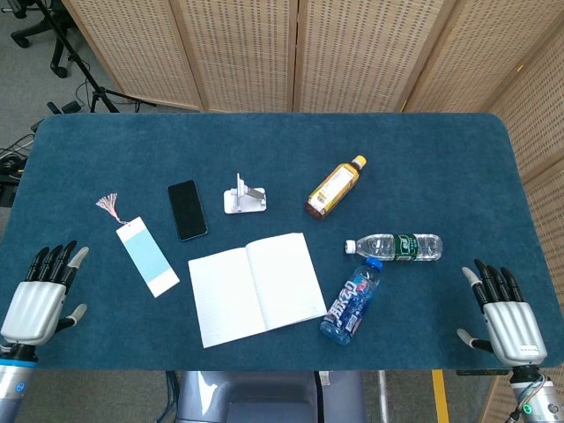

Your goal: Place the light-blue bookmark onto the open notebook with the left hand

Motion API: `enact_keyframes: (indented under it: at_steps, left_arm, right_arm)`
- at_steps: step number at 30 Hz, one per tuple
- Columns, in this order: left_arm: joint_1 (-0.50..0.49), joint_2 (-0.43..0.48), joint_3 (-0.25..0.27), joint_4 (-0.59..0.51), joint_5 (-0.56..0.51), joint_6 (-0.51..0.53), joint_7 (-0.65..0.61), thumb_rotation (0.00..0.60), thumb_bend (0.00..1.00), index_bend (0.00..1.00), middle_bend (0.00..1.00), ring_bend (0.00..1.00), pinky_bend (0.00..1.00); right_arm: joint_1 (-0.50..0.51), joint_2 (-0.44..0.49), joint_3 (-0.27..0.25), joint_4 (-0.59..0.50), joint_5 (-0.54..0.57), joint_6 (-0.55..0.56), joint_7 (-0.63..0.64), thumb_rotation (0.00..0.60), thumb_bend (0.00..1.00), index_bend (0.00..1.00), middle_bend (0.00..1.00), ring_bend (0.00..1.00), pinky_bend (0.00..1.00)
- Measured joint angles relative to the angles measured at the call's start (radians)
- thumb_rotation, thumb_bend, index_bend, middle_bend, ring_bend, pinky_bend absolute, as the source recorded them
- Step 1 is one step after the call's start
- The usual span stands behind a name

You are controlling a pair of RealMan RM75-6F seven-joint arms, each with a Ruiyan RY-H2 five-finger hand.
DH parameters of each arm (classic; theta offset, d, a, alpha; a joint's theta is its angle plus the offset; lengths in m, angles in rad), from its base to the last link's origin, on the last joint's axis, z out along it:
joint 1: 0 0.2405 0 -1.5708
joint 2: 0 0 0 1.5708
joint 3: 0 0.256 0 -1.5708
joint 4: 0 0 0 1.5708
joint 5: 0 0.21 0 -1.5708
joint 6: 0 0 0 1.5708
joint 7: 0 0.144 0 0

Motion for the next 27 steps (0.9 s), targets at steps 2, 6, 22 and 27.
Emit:
enact_keyframes:
  at_steps: [2, 6, 22, 27]
  left_arm:
    - [0.0, 0.0, 0.0, 0.0, 0.0, 0.0, 0.0, 0.6, 0.21, 0.0, 0.0, 0.0, 0.0]
    - [0.001, 0.001, 0.0, -0.003, 0.004, 0.004, 0.001, 0.6, 0.21, 0.0, 0.0, 0.0, 0.0]
    - [-0.036, 0.002, -0.009, 0.04, 0.055, -0.016, -0.086, 0.6, 0.21, 0.0, 0.0, 0.0, 0.0]
    - [-0.097, 0.055, -0.011, 0.071, 0.103, -0.079, -0.162, 0.6, 0.21, 0.0, 0.0, 0.0, 0.0]
  right_arm:
    - [0.001, -0.001, -0.001, 0.0, 0.001, -0.002, -0.003, 0.6, 0.0, 0.0, 0.0, 0.0, 0.0]
    - [0.001, -0.002, -0.002, 0.0, -0.002, -0.003, -0.004, 0.6, 0.0, 0.0, 0.0, 0.0, 0.0]
    - [0.004, -0.007, 0.006, 0.008, 0.021, -0.014, -0.005, 0.6, 0.0, 0.0, 0.0, 0.0, 0.0]
    - [0.003, -0.004, 0.01, 0.007, 0.022, -0.007, 0.002, 0.6, 0.0, 0.0, 0.0, 0.0, 0.0]
